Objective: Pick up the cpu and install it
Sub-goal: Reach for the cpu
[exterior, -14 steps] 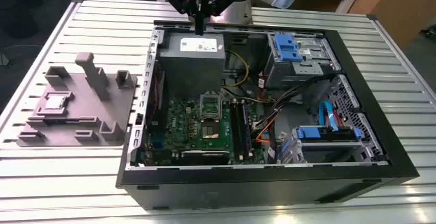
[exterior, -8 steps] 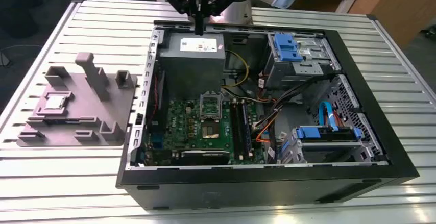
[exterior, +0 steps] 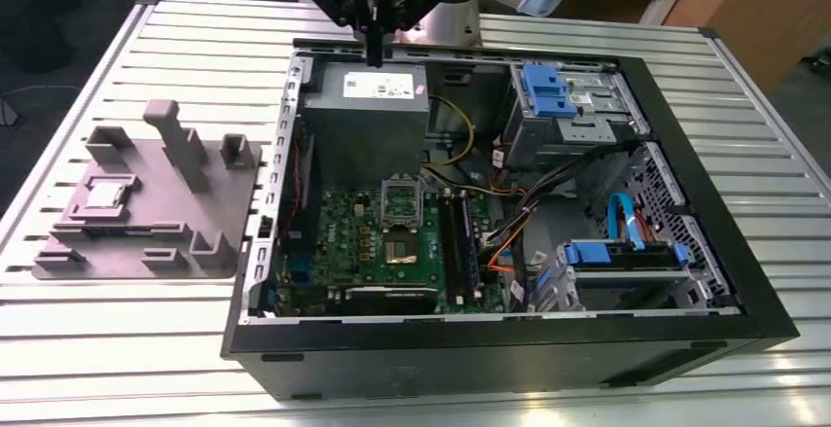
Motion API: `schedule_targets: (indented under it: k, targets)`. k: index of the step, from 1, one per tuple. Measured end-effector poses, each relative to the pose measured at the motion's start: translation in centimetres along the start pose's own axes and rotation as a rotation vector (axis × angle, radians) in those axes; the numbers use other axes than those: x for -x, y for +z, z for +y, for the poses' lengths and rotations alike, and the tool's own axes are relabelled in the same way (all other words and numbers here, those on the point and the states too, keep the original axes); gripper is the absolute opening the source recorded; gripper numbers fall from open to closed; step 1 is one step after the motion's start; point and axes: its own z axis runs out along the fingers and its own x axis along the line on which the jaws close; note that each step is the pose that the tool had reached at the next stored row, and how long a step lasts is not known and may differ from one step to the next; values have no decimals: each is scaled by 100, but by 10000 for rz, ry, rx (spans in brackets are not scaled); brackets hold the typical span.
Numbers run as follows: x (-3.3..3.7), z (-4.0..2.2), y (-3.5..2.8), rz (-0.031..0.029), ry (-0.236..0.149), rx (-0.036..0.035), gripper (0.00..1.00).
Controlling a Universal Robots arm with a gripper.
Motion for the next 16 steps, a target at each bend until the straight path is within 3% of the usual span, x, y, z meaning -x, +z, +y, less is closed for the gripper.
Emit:
schedule_targets:
  k: [16]
  targets:
    - [-155, -12, -4, 0, 0, 0, 10]
